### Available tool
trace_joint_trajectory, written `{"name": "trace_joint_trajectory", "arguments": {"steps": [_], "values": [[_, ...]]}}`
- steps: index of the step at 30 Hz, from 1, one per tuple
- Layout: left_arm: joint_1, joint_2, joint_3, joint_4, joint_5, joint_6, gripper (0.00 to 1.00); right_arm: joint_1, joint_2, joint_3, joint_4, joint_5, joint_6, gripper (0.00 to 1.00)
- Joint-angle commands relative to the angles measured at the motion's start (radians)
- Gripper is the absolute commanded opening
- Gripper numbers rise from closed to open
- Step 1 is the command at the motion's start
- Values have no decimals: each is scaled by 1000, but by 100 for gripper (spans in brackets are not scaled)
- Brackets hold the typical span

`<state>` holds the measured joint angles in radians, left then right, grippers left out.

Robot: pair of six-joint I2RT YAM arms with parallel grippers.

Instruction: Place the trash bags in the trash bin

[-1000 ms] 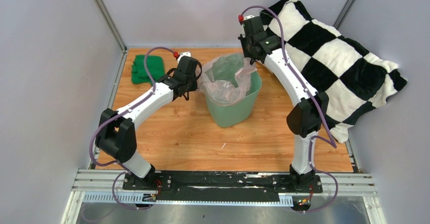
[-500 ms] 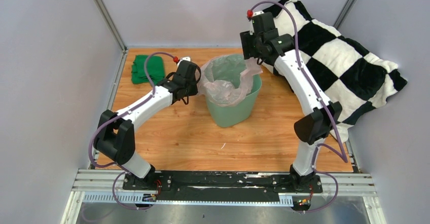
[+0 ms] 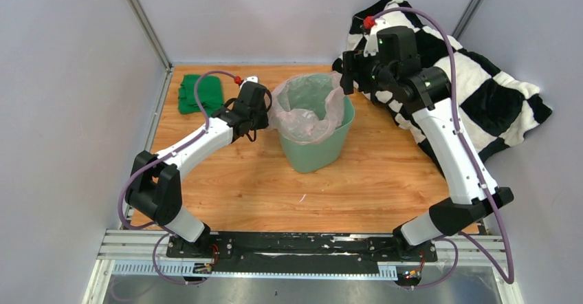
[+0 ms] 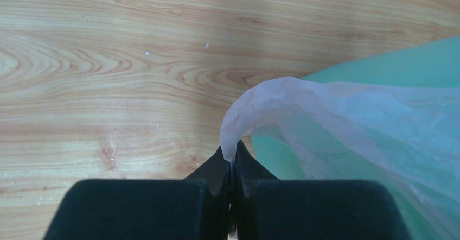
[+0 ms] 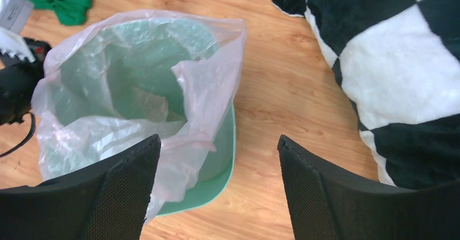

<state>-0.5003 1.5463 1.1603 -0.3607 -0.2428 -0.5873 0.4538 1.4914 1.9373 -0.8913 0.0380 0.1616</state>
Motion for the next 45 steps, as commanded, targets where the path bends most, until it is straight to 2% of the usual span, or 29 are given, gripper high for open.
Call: {"name": "trace_joint_trajectory", "arguments": {"steps": [1, 9, 12, 13, 14, 17, 18, 19, 20, 30, 35, 41, 45], "values": [[3, -26, -18, 21, 4, -8, 0, 53, -21, -45, -28, -51, 3, 82], [3, -28, -18, 22, 4, -7, 0, 137, 43, -25, -46, 64, -5, 84], [3, -29, -16, 20, -2, -4, 0, 159, 55, -31, -56, 124, 3, 78], [3, -28, -17, 19, -3, -3, 0, 159, 55, -34, -64, 148, 8, 73], [3, -28, -16, 18, -4, -3, 0, 160, 48, -41, -70, 181, 11, 63], [3, -29, -17, 17, -4, 0, 0, 159, 15, -74, -89, 284, 13, 21], [3, -28, -17, 16, -3, 1, 0, 157, 5, -86, -101, 315, 12, 11], [3, -28, -18, 16, -2, 3, 0, 155, -13, -97, -112, 347, 14, 4], [3, -28, -18, 16, 0, 4, 0, 154, -28, -114, -122, 369, 14, 0], [3, -31, -24, 16, 17, 22, 0, 80, -173, -344, -126, 372, 47, 0], [3, -22, -25, 23, 22, 24, 0, 58, -192, -436, -105, 343, 63, 0], [3, -11, -26, 28, 23, 20, 0, -6, -195, -573, -7, 251, 90, 0], [3, -11, -30, 34, 22, 14, 0, -55, -210, -659, 92, 131, 123, 0]]}}
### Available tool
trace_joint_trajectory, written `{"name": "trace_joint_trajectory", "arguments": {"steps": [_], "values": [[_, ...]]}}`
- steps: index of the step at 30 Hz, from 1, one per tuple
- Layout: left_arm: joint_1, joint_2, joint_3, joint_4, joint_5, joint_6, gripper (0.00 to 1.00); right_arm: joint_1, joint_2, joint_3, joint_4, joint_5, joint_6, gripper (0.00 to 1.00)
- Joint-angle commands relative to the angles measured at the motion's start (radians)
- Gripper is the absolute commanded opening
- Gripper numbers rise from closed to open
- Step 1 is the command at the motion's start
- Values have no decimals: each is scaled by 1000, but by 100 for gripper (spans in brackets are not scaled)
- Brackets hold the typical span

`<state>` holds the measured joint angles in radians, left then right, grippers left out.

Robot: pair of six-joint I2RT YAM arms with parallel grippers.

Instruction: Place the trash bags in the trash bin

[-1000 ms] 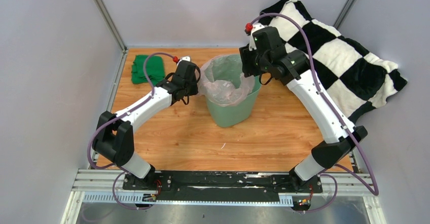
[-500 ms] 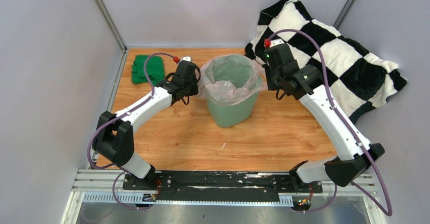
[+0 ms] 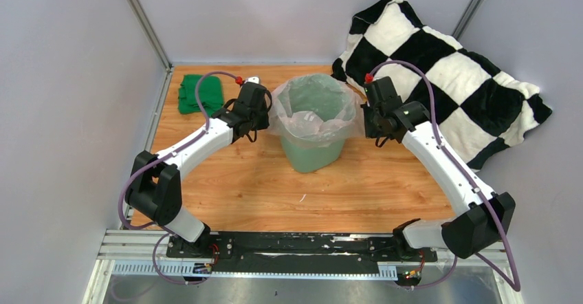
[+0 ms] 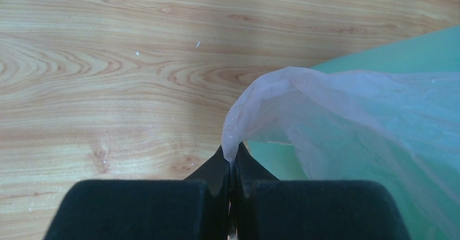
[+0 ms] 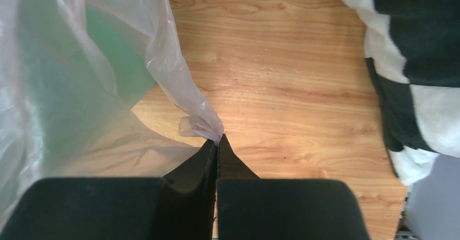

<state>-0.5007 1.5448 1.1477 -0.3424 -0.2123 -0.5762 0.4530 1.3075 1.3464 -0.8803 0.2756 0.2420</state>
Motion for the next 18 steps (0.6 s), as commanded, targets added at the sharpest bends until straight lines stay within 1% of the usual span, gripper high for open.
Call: {"name": "trace_joint_trajectory", "arguments": {"steps": [1, 5, 10, 11, 14, 15, 18], "values": [[4, -9, -18, 16, -10, 1, 0, -67, -31, -87, 107, -137, 54, 0], [4, -5, -20, 6, -29, -12, 0, -96, -37, -160, 216, -226, 92, 0], [11, 1, -27, -29, -85, -47, 0, -128, -14, -215, 272, -257, 113, 0], [16, -4, -35, -26, -82, -53, 1, -134, -8, -223, 278, -260, 114, 0], [22, -26, -53, -14, -76, -55, 8, -143, 11, -233, 289, -260, 112, 0], [22, -30, -55, -16, -73, -52, 10, -145, 17, -235, 295, -284, 112, 0], [22, -43, -63, -22, -73, -52, 11, -147, 36, -236, 303, -303, 109, 0]]}}
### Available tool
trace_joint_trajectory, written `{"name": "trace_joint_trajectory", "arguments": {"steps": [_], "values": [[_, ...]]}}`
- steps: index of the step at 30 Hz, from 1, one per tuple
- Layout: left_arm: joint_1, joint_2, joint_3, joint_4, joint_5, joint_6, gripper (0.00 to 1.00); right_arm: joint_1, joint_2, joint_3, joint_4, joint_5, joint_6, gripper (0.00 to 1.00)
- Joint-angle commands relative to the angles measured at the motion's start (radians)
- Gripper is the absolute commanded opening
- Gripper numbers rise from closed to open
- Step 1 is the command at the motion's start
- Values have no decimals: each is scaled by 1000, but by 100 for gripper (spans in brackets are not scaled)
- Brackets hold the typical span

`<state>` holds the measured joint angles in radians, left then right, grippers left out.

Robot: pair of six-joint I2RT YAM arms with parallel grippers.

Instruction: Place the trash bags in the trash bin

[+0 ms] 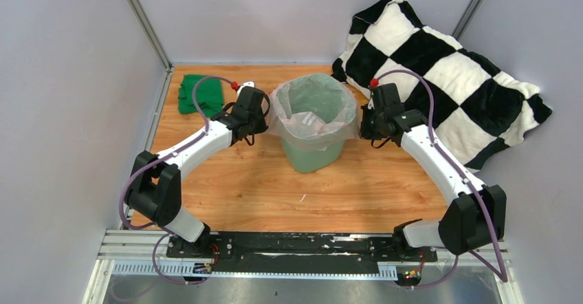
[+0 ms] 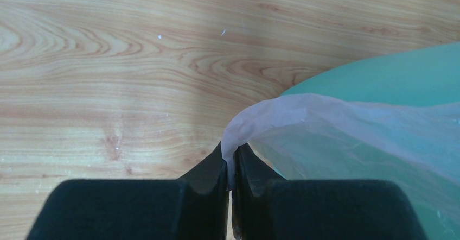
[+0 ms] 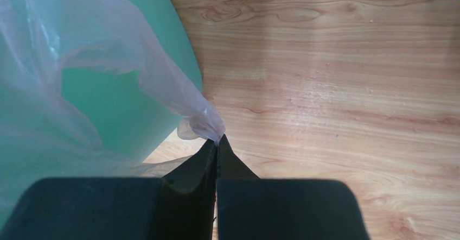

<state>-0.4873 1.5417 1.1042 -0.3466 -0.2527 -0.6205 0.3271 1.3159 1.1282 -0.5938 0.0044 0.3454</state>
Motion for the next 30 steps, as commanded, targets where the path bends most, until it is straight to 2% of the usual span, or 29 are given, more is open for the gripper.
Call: {"name": "trace_joint_trajectory", "arguments": {"steps": [1, 7, 14, 30], "values": [[9, -43, -25, -15, -30, -7, 11, -22, 33, -18, 17, -33, 5, 0], [9, -39, -48, -2, -14, -13, 10, -30, 59, -31, 30, -29, 2, 0], [9, 9, -54, 25, 7, -24, 0, -36, 102, -54, 49, -43, 10, 0], [9, 68, -77, 53, 12, -33, 0, -43, 147, -91, 68, -39, 13, 0]]}}
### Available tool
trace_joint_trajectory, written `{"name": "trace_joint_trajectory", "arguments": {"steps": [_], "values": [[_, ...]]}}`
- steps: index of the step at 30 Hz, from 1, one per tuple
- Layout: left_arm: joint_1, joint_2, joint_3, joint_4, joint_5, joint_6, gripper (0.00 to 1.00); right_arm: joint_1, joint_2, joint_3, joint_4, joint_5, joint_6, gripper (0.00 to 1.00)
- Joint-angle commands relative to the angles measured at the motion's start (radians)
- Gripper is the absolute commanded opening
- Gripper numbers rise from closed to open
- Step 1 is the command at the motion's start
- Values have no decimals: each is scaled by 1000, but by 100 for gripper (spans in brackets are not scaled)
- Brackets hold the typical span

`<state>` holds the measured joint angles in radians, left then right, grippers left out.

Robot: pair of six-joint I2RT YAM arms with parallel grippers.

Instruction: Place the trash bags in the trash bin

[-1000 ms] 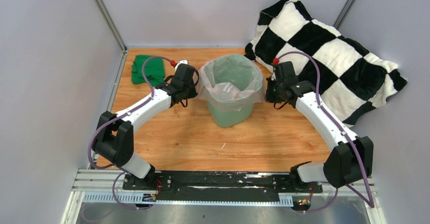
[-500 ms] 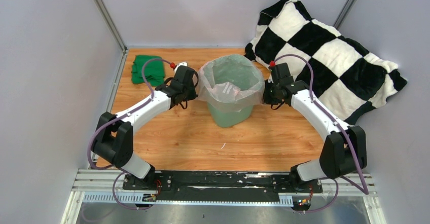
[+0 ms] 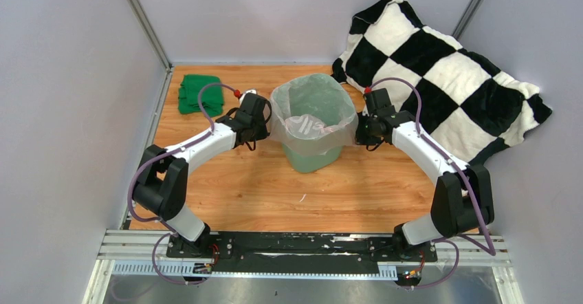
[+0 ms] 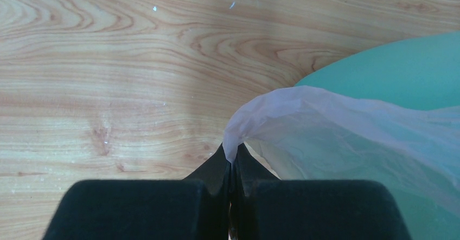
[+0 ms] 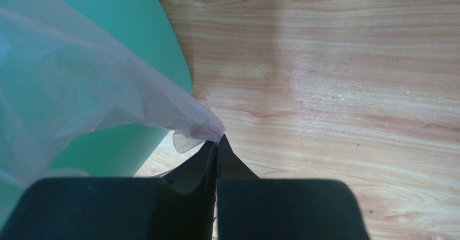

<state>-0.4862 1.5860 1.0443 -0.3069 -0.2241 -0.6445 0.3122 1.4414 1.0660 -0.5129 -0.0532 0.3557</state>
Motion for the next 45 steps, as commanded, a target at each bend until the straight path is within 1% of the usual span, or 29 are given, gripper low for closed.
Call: {"name": "trace_joint_trajectory", "arguments": {"steps": [1, 8, 15, 22, 23, 25, 31, 41, 43, 45], "values": [[8, 26, -18, 13, -17, -9, 0, -28, 23, -33, -11, 16, 4, 0], [8, 30, -16, 8, -26, -1, 0, -30, 31, -43, -4, 21, 2, 0], [8, 48, -12, -18, -70, 17, 0, -43, 45, -50, -6, 52, -9, 0], [8, 55, -20, -17, -75, 12, 0, -47, 48, -53, -11, 53, -16, 0], [8, 55, -20, -19, -77, 12, 0, -48, 47, -53, -12, 86, -18, 0], [8, 55, -20, -24, -85, 15, 0, -54, 48, -51, -19, 98, -21, 0], [8, 72, -22, -21, -86, 18, 0, -82, 51, -55, -25, 91, -25, 0], [8, 75, -34, -12, -80, 18, 0, -82, 57, -43, -35, 83, -27, 0], [9, 70, -31, -13, -77, 22, 1, -82, 57, -43, -37, 83, -27, 0], [8, 59, -30, -11, -74, 25, 5, -82, 55, -41, -43, 86, -24, 0]]}}
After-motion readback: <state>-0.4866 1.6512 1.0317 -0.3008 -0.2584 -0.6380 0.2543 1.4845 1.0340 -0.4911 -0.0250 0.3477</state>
